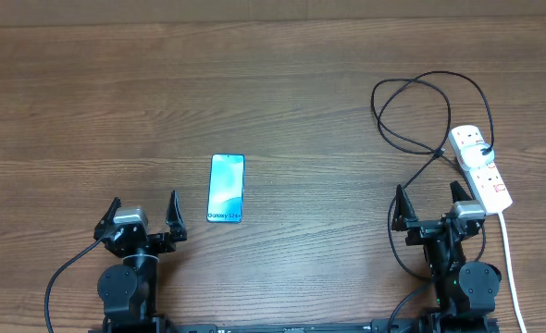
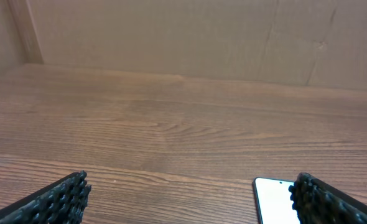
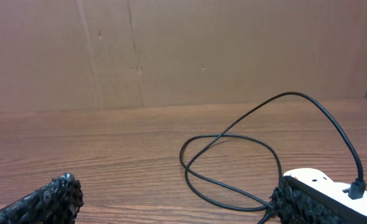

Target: Plug charger to phone and switch on socket

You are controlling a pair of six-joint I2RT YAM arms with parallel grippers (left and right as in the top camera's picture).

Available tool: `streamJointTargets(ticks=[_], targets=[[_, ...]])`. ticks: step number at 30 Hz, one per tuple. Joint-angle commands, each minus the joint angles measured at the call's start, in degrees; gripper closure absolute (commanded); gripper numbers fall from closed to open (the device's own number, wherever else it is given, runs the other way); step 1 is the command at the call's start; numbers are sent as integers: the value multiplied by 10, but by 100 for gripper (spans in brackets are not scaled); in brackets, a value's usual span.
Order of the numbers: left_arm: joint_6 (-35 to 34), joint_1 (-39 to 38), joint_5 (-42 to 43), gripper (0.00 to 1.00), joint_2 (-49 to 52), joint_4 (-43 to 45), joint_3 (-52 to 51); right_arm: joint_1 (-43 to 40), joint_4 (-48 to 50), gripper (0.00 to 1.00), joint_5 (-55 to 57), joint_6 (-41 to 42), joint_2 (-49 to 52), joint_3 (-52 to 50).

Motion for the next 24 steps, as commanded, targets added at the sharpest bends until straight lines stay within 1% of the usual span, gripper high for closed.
streamJointTargets(ticks=[1,14,18,20,24], targets=[[13,-4,-6,1,2,-6,3,3,2,0,7,-2,-3,-6],[12,-4,2,1,2,-5,3,3,2,0,7,-2,-3,-6],[-7,-4,71,0,2,-4,11,3,2,0,7,-2,-3,-6],[-28,-4,83,1,2,-5,15,3,2,0,7,-2,-3,-6],[-38,-4,106,0,2,-22,35,3,2,0,7,-2,-3,-6]])
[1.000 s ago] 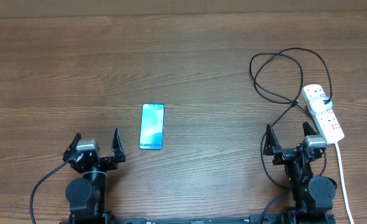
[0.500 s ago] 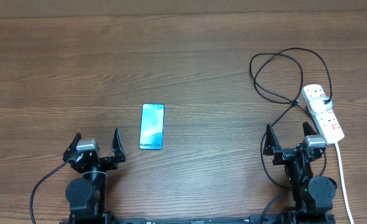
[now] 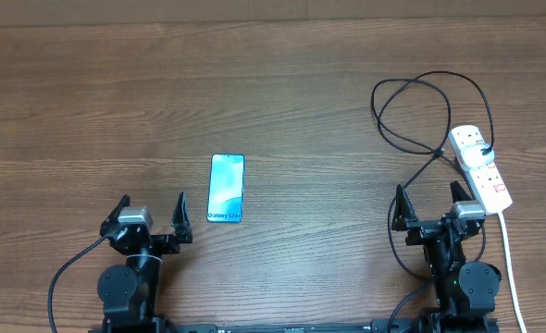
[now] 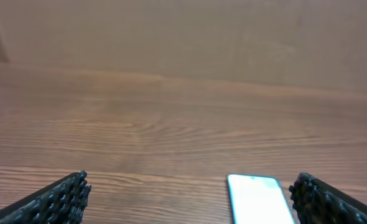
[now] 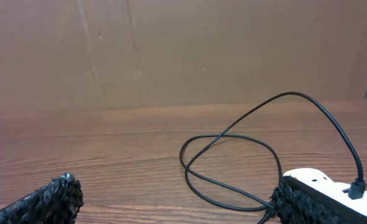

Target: Plug charger to phone and switch on socket

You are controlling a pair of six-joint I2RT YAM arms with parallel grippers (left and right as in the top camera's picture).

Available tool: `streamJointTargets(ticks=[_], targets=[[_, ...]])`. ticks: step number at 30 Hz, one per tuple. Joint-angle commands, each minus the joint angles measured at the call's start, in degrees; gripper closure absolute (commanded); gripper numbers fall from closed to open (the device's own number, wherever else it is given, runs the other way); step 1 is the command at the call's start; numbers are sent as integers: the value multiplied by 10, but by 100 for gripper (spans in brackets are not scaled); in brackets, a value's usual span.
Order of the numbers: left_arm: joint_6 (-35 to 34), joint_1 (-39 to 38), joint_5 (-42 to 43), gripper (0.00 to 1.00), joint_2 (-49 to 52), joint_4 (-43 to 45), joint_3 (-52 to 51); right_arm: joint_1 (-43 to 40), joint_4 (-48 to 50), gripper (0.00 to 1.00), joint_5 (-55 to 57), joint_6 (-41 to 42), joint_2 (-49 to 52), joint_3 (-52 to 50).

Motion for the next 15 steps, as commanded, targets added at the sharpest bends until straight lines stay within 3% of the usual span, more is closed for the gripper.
streamJointTargets(ticks=[1,8,15], targets=[[-21,-4,45,0,2,-23,36,3,3,0,7,-2,-2,-6],[-18,-4,45,1,17,-99,131,3,3,0,7,-2,-2,-6],[-19,-4,99,1,123,-103,226,3,3,0,7,-2,-2,-6]])
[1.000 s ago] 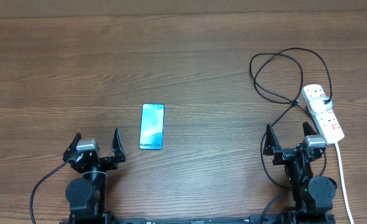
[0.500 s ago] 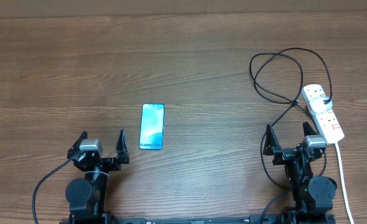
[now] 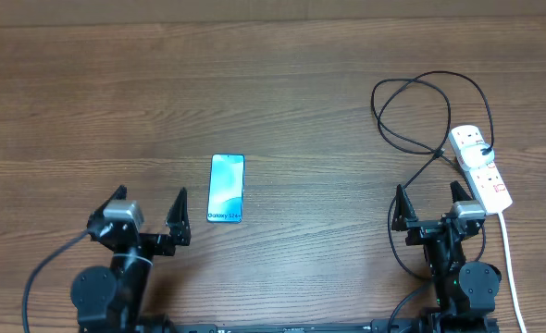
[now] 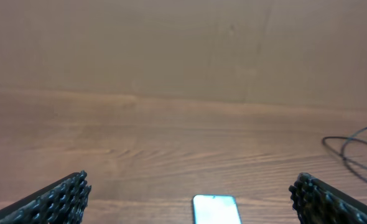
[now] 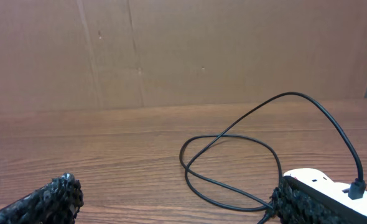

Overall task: Plug charger to phone and switch on socket
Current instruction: 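Move the left gripper over the blue phone and lower it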

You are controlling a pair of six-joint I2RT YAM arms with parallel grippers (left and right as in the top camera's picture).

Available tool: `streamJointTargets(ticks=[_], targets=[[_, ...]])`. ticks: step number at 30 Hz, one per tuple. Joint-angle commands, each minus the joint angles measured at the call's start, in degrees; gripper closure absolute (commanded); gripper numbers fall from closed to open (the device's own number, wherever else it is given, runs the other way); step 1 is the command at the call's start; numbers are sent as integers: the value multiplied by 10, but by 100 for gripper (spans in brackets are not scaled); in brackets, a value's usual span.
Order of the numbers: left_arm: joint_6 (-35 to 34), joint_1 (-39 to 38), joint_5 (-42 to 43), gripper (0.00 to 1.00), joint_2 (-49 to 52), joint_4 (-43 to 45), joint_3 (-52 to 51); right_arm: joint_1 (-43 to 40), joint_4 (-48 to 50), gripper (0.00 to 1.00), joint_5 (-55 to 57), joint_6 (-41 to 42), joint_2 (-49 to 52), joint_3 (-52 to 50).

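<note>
The phone (image 3: 226, 188) lies face up on the wooden table, screen lit, just ahead and to the right of my left gripper (image 3: 148, 205). In the left wrist view the phone (image 4: 216, 210) sits between the open fingers (image 4: 53, 202), a little beyond them. The black charger cable (image 3: 421, 102) loops on the right and runs into the white power strip (image 3: 481, 166). My right gripper (image 3: 429, 208) stands open just in front of the strip (image 5: 326, 185) and the cable (image 5: 233, 162). The cable's free end cannot be made out.
A brown cardboard wall (image 5: 183, 50) closes the far side of the table. The strip's white lead (image 3: 509, 259) runs toward the near edge on the right. Part of the cable loop (image 4: 357, 149) shows at the right of the left wrist view.
My left gripper has turned to the right: the phone now lies midway between its fingers in its wrist view, and the cable has come into sight. The right arm has not moved.
Both grippers stood open at the near edge, the phone showing only at the right finger of the left wrist view. The left gripper then faced more to the right, and now faces the phone squarely. Phone, cable and strip lie where they were.
</note>
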Motion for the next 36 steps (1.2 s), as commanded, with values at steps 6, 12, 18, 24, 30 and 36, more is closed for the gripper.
streamJointTargets(ticks=[6,12,18,24,30,36], targets=[[-6,-4,119,0,200,-15,151,3,3,0,7,-3,-2,-6],[-6,-5,129,0,352,-126,294,3,3,0,7,-3,-2,-6],[-6,-55,91,0,483,-257,429,3,3,0,7,-3,-2,-6],[-6,-186,-63,0,588,-328,510,3,3,0,7,-3,-2,-6],[-6,-265,-111,0,658,-307,516,3,3,0,7,-3,-2,-6],[-6,-269,-114,0,728,-315,516,3,3,0,7,-3,-2,-6]])
